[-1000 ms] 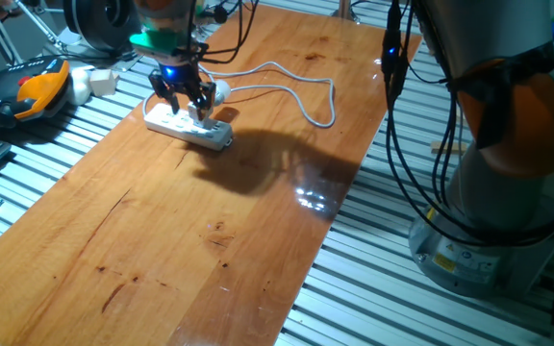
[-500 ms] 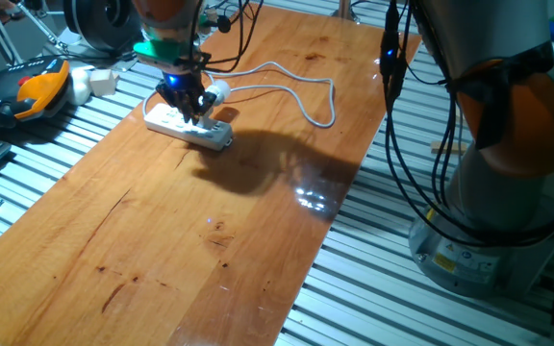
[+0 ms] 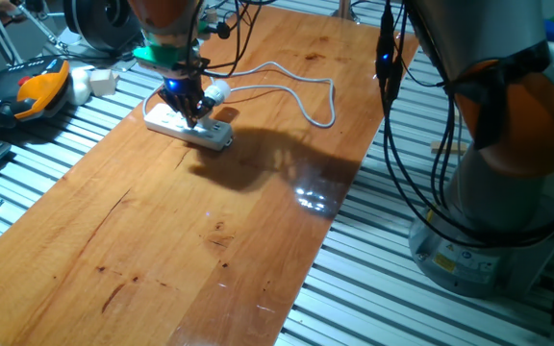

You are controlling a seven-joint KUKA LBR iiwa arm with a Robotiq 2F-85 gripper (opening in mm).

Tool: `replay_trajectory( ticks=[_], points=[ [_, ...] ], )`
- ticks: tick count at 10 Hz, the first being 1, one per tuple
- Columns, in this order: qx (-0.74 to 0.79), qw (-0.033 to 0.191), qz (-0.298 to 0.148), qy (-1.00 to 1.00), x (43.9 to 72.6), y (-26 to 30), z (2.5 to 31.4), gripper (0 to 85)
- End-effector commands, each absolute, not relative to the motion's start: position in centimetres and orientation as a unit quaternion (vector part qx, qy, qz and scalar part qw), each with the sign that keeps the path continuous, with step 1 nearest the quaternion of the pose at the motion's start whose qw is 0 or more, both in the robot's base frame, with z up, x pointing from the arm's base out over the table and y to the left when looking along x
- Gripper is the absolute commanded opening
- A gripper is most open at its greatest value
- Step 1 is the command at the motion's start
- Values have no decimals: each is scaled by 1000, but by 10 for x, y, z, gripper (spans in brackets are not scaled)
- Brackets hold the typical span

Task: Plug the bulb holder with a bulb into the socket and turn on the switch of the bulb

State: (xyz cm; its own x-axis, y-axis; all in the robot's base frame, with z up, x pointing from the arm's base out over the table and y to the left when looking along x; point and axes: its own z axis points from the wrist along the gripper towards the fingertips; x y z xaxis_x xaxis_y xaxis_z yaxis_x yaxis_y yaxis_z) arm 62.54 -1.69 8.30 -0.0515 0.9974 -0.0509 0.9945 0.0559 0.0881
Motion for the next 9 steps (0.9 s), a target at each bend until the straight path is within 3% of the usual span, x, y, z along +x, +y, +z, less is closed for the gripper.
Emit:
replay_trajectory(
  ticks=[1,5,9],
  points=[
    [690,45,18,723,627,-17,81,0],
    [696,57,19,716,628,-16,77,0],
    [704,47,23,708,633,-18,71,0]
  ],
)
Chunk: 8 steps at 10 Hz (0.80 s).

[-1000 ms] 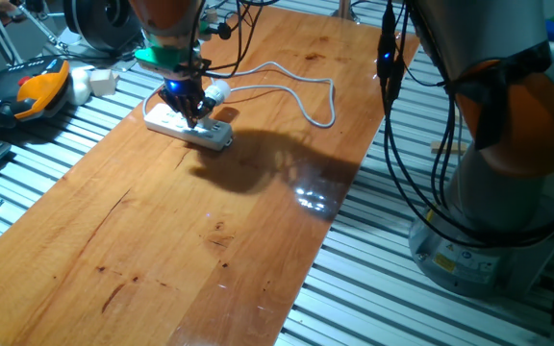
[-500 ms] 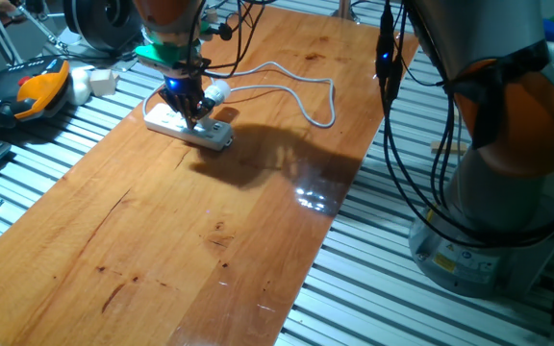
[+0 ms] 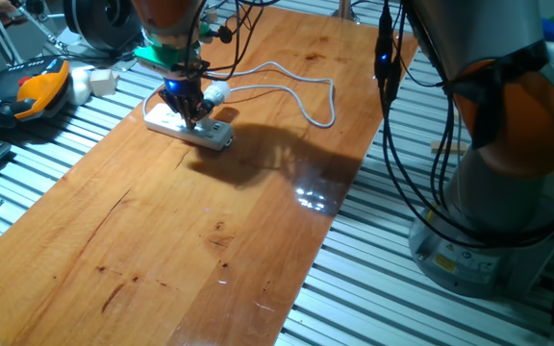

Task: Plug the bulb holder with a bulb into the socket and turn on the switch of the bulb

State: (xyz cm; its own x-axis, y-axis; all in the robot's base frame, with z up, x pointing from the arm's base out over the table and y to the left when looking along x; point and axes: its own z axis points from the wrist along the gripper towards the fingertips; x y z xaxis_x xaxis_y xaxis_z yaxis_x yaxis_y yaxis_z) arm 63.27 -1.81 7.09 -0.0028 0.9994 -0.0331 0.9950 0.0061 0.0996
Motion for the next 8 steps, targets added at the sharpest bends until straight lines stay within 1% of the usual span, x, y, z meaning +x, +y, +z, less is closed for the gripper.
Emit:
replay_trajectory(
  ticks=[1,8],
  points=[
    [706,46,25,706,633,-18,70,0],
    [712,43,28,701,634,-19,67,0]
  ],
)
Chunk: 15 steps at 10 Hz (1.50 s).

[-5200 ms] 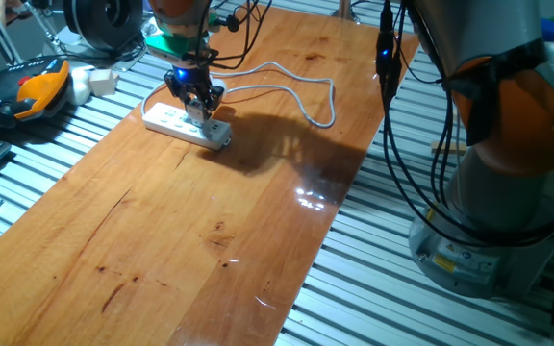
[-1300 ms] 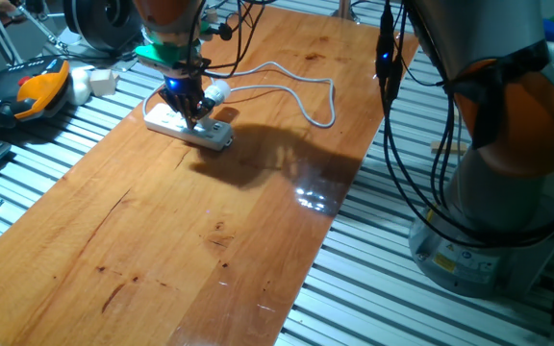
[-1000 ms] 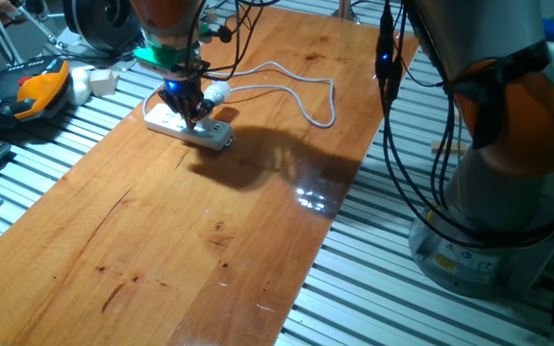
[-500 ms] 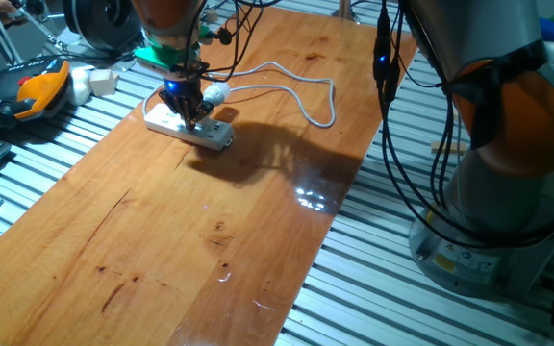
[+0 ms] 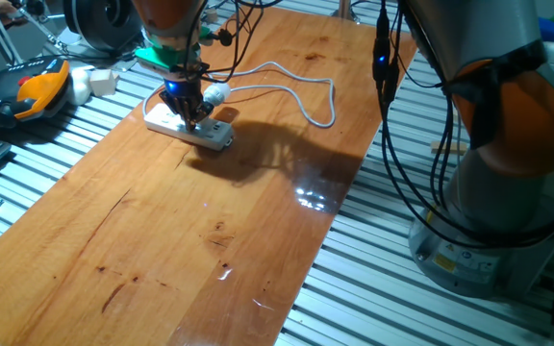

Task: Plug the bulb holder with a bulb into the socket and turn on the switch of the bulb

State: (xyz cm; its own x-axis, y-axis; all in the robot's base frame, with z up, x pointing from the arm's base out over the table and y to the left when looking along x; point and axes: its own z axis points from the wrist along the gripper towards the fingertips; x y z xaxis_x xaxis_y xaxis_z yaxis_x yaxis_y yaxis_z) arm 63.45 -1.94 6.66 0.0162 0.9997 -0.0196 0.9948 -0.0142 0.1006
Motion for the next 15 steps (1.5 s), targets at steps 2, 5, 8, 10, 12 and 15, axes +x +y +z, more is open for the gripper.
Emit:
replay_trajectory(
  ticks=[2,5,8,10,12,15],
  points=[
    [712,42,30,701,635,-20,64,0],
    [712,42,33,701,636,-21,59,0],
    [712,39,36,700,636,-21,57,0],
    [711,37,40,701,636,-21,54,0],
    [711,36,41,701,636,-21,51,0],
    [712,32,45,700,636,-21,49,0]
  ],
)
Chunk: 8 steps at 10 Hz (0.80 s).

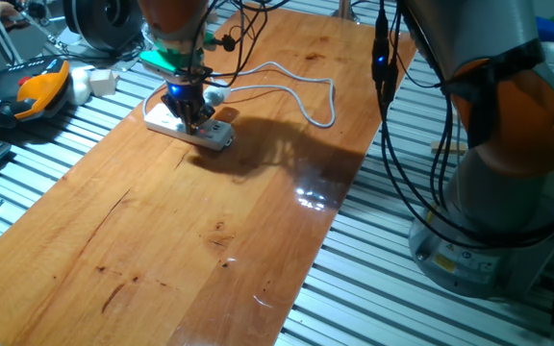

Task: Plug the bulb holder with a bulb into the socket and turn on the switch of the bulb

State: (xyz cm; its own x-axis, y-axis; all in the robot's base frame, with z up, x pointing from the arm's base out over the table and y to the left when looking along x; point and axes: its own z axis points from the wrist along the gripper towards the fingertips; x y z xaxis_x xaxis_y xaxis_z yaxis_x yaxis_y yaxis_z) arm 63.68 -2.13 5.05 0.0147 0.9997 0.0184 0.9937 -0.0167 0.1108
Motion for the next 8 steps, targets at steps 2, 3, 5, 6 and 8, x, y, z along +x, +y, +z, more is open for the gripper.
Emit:
replay_trajectory(
  ticks=[2,3,5,6,8],
  points=[
    [711,35,36,702,635,-21,55,0],
    [711,36,27,702,635,-20,63,0],
    [709,37,14,704,634,-19,79,0],
    [707,37,13,707,633,-18,88,0],
    [703,34,10,710,630,-18,107,0]
  ],
)
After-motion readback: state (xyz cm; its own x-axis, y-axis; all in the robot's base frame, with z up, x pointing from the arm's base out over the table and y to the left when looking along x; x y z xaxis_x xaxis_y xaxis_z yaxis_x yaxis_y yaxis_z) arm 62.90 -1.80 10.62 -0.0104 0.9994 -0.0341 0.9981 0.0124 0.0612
